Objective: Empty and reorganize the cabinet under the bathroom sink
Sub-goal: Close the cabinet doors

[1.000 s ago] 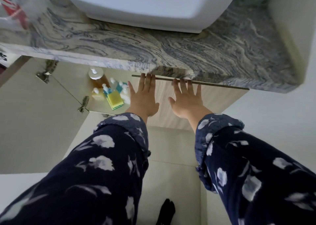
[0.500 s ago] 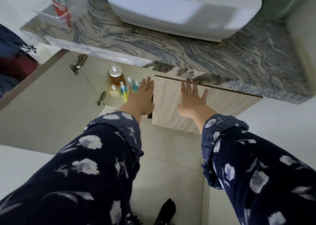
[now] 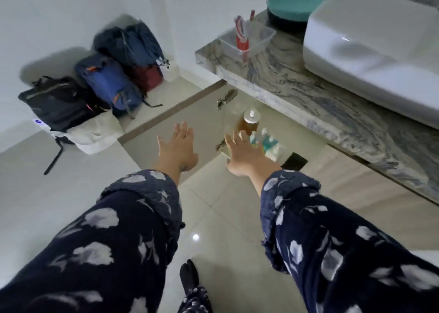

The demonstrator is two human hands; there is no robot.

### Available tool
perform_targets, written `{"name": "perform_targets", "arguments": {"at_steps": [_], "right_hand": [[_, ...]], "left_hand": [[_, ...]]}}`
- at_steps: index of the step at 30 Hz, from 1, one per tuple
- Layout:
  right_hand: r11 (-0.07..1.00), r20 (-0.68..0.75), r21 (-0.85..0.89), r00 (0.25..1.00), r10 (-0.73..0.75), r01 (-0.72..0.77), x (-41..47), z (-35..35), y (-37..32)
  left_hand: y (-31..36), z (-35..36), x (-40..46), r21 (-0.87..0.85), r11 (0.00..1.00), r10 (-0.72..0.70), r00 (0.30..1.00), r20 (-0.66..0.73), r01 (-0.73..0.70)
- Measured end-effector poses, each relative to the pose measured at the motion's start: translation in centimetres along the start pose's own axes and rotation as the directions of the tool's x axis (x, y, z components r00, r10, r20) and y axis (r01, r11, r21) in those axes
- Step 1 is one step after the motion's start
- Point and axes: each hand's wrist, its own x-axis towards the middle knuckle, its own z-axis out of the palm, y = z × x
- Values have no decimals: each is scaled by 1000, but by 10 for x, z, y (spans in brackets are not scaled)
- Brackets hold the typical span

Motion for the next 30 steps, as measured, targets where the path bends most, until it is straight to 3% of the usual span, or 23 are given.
{"name": "perform_targets", "arguments": {"at_steps": [6,12,22,30], "right_hand": [[990,21,-39,990,-136,137,67,-16,-94],[966,-22,-77,969,-248,245,123,-22,-155],[934,-5,-175,949,-316,310,135,-6,-143],[902,4,-191,919,-394,388,102,4,-105]], "left_hand": [[-92,-3,19,-15,986,-168,984,-57,168],[-134,12,30,-99,973,-206,978,43,210],[-130,21,24,-105,973,-201,978,62,207],[-73,41,-16,-116,965,-230,972,52,235]]}}
